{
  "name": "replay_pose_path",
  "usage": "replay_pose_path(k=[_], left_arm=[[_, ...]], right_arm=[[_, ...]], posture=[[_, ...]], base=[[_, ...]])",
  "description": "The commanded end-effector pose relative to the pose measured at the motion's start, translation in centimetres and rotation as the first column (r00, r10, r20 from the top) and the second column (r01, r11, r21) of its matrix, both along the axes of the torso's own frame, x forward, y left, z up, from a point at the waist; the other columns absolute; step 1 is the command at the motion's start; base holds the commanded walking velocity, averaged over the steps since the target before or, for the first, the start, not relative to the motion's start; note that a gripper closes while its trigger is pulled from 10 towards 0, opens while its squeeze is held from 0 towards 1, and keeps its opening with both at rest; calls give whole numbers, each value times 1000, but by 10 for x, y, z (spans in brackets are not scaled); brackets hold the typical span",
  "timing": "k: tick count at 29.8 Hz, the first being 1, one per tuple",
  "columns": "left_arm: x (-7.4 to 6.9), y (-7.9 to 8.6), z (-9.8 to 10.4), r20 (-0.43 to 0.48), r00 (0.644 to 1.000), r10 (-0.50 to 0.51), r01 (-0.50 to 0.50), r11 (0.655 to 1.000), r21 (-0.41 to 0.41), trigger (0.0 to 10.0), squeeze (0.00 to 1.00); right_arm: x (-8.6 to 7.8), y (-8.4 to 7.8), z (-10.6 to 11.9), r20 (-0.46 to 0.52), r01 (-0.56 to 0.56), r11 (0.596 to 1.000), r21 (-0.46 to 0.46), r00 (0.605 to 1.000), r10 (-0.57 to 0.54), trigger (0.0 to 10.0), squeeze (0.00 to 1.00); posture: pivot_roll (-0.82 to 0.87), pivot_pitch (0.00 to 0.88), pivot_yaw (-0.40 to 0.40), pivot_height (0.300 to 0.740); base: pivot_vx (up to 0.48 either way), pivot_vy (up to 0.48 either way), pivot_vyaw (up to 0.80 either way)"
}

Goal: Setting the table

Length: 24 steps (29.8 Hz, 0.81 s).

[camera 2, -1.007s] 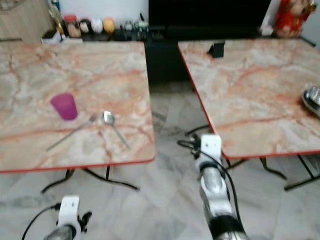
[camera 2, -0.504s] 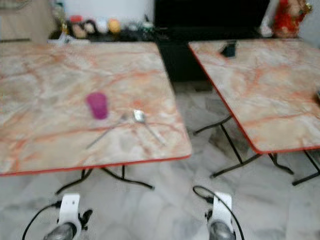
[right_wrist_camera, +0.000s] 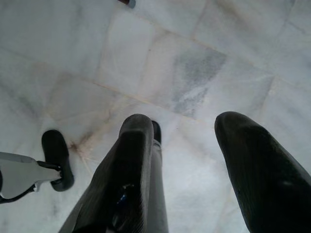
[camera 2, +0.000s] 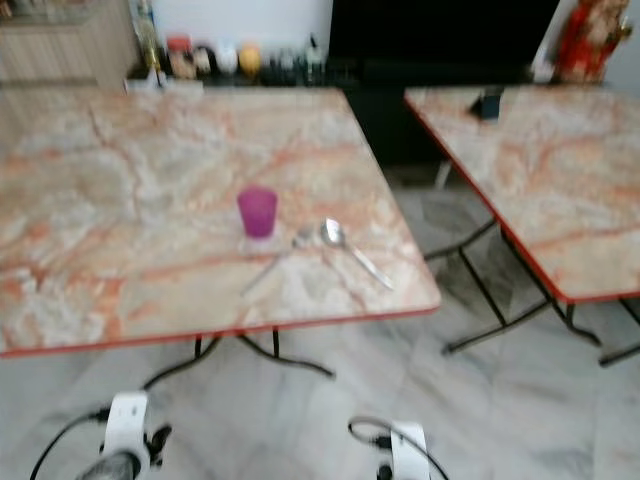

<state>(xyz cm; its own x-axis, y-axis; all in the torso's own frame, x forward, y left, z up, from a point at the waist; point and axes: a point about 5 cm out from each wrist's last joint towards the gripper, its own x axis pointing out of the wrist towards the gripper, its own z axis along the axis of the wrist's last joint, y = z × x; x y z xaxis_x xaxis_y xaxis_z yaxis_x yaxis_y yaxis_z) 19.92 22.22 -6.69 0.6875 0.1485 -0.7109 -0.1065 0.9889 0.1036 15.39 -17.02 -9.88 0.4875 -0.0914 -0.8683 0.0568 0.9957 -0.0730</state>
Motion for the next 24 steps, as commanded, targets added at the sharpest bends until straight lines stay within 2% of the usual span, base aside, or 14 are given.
replay_pose_path(k=[1, 9, 24], left_arm=[[1, -7, -1, -6, 1000, -11, 11, 1000, -17, 10000, 0], [1, -7, -1, -11, 999, -31, 31, 1000, -1, 10000, 0], [0, -8, -2, -16, 999, -37, 37, 999, 2, 10000, 0]], right_arm=[[5, -2, 2, 19, 5, 1000, 1, 1000, -5, 10000, 0], [18, 6, 7, 61, -44, 999, 9, 997, 44, 10000, 0], [16, 11, 7, 100, -68, 997, 39, 993, 64, 10000, 0]], posture=[[-61, 0, -34, 740], [-54, 0, -41, 740], [-56, 0, -45, 740]], base=[[0, 0, 0], [0, -34, 0], [0, -275, 0]])
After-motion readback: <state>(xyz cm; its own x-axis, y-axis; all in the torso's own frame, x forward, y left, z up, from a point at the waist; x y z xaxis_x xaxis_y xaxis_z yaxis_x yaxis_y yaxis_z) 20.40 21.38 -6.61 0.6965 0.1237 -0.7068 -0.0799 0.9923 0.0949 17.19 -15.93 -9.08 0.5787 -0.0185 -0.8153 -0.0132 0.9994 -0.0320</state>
